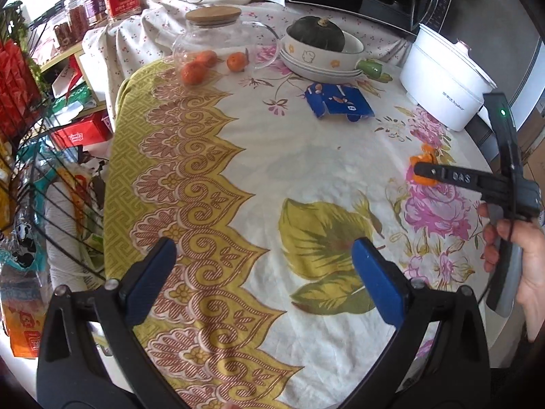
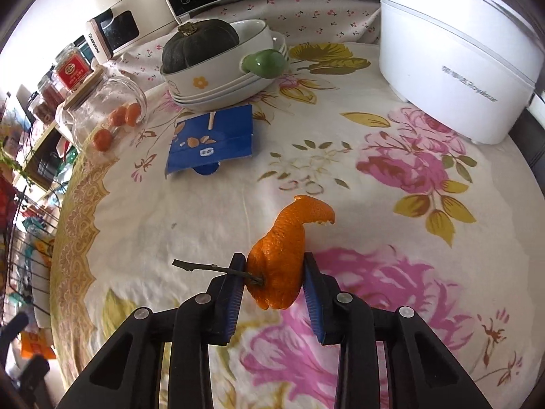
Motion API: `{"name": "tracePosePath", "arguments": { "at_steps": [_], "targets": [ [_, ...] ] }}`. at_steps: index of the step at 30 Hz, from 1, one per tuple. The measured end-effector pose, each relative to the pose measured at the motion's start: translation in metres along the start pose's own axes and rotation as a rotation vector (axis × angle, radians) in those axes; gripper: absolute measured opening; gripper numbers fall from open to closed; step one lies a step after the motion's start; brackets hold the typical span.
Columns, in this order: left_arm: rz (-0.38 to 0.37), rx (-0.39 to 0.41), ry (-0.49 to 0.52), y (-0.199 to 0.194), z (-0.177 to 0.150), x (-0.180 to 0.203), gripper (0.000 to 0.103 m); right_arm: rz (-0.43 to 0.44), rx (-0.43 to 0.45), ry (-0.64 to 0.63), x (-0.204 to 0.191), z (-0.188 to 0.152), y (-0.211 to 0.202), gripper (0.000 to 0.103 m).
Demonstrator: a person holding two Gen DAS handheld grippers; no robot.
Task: Collect trash
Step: 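Grasp the blue snack packet with the left tool while the right holds the pepper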
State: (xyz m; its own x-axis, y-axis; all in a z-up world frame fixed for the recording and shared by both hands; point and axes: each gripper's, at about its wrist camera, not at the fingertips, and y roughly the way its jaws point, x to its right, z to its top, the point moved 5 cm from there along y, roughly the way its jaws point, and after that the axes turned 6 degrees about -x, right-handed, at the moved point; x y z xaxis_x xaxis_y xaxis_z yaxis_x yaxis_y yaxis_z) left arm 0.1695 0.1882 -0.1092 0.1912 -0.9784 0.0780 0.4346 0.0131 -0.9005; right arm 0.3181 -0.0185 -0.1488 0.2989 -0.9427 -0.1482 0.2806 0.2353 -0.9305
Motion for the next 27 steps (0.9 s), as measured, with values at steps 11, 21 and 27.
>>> {"name": "tracePosePath", "arguments": {
  "at_steps": [11,21,27],
  "targets": [
    [-0.153,0.126,0.406,0.042,0.106,0.071,0.102,0.019,0.002,-0.011,0.087,-0.045,-0.04,0.034],
    [-0.205,0.086,0.607,0.117,0.156,0.105,0.102,0.07,0.047,-0.041,0.11,-0.029,-0.049,0.034],
    [-0.276,0.02,0.588,0.15,0.166,0.107,0.102,0.084,0.035,-0.017,0.121,-0.03,-0.047,0.034]
  ]
}}
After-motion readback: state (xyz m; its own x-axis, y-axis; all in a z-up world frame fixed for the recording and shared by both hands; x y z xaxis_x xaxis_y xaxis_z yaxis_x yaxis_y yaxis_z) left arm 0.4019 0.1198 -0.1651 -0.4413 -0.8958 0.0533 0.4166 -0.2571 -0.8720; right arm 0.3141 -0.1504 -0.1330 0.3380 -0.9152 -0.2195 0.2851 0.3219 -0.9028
